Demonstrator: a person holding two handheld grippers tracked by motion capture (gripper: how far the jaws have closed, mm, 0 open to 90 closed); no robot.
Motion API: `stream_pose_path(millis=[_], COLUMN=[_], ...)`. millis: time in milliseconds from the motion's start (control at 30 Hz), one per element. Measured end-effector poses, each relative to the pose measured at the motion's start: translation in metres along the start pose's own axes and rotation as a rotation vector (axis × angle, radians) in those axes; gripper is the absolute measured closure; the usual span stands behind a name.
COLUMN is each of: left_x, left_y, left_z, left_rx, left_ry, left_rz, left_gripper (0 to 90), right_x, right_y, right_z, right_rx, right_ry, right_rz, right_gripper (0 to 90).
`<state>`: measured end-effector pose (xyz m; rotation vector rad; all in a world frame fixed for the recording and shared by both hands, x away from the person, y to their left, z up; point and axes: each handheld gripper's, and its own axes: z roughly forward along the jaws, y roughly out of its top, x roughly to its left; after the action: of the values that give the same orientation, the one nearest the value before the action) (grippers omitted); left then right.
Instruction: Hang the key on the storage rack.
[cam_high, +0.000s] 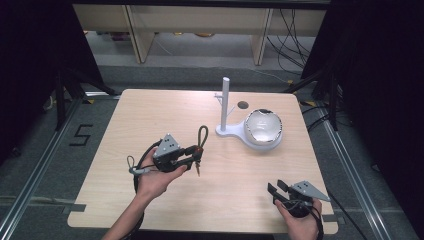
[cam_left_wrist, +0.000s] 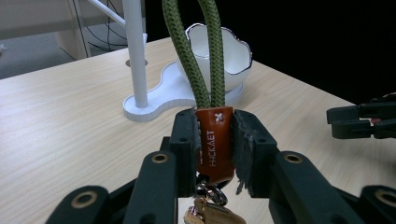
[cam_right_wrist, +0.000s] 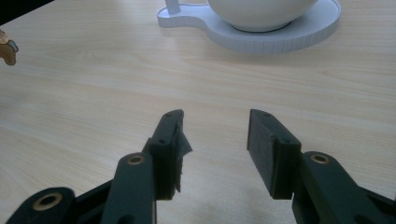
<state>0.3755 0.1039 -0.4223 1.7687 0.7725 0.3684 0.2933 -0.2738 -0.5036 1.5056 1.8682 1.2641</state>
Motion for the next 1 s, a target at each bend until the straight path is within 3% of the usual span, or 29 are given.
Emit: stream_pose_path(millis=[133,167,233,467,533,600,733,1000], left_x=[0.002,0.002,0.003,0.006,0.006,0.007,0.008,0.009], left_y=[0.003,0.003,0.005,0.011,0.012,0.013,0.016,0.022], left_z=[0.0,0.0,0.0,0.0,0.0,0.001,0.002,0.005], left_rx=[-0.002,-0.004,-0.007,-0.015,-0.016,-0.019,-0.021,-0.025], left_ry=[-0.001,0.0,0.002,0.009,0.01,0.012,0.015,0.016], left_rz=[0.002,0.002,0.002,0.006,0.006,0.008,0.005,0.008], left_gripper=[69.9,69.9,69.9,69.9,69.9,69.9,69.9,69.9], right_x=[0.0,-0.003,-0.001,-0.002,-0.001,-0.003,-0.003,-0.003], right_y=[0.0,0.0,0.0,0.001,0.001,0.001,0.0,0.001], right_z=[-0.001,0.001,0.0,-0.001,-0.001,0.0,0.0,-0.001], right_rx=[0.003,-0.022,-0.019,-0.009,-0.005,-0.021,-0.034,-0.035], right_ry=[-0.002,0.01,0.007,0.001,-0.001,0.005,-0.002,-0.001], right_rz=[0.006,-0.034,-0.009,-0.026,-0.011,-0.037,-0.044,-0.024], right_gripper=[56.5,56.8,57.0,57.0,57.0,57.0,57.0,57.2])
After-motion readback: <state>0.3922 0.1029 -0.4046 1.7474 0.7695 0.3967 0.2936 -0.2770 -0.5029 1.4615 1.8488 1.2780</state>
